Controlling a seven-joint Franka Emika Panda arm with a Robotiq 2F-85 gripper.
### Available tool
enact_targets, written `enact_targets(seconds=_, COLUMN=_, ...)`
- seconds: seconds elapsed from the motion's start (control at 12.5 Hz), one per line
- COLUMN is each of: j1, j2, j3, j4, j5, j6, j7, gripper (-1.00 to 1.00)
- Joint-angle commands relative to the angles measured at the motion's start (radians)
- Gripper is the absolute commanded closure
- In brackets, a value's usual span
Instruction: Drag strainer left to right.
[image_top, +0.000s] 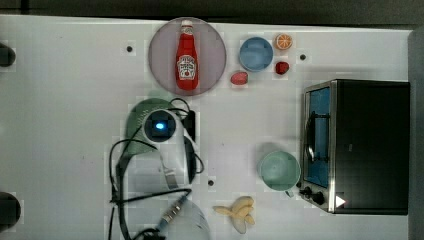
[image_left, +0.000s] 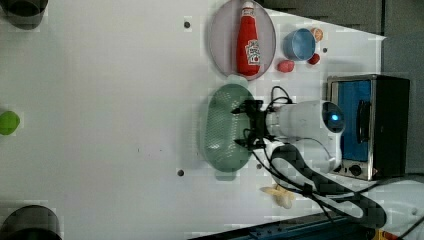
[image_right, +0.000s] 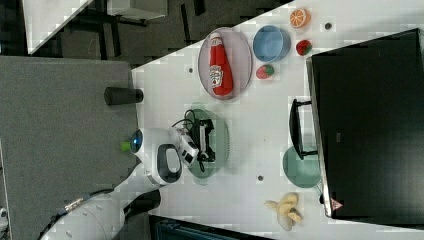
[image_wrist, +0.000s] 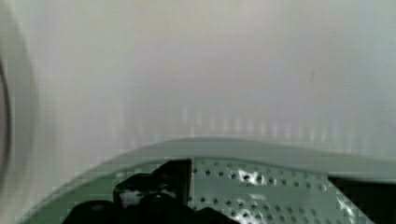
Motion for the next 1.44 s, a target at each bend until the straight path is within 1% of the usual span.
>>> enact_targets(seconds=0.08, j1=-0.065, j2=-0.031, j3=-0.023, j4=-0.018, j5=0.013, j6=0.018, j7=-0.17, gripper=-1.0)
enact_targets(seconds=0.48, j1=-0.105, j2=-0.042, j3=-0.098, j4=-0.031, j5=0.013, j6=0.023, j7=-0.31, gripper=-1.0)
enact_targets(seconds=0.88, j1=-0.111, j2=-0.044, j3=-0.182, j4=-0.035, j5=0.013, j6=0.032, j7=-0.396, gripper=-1.0)
enact_targets(seconds=1.2, j1=-0.116, j2=-0.044, j3=-0.249, j4=-0.035, j5=0.013, j6=0.037, j7=-0.52, gripper=-1.0)
enact_targets(seconds=1.44, j1=-0.115, j2=-0.052, j3=-0.257, j4=-0.027, j5=0.013, j6=0.036, j7=-0.538, gripper=-1.0)
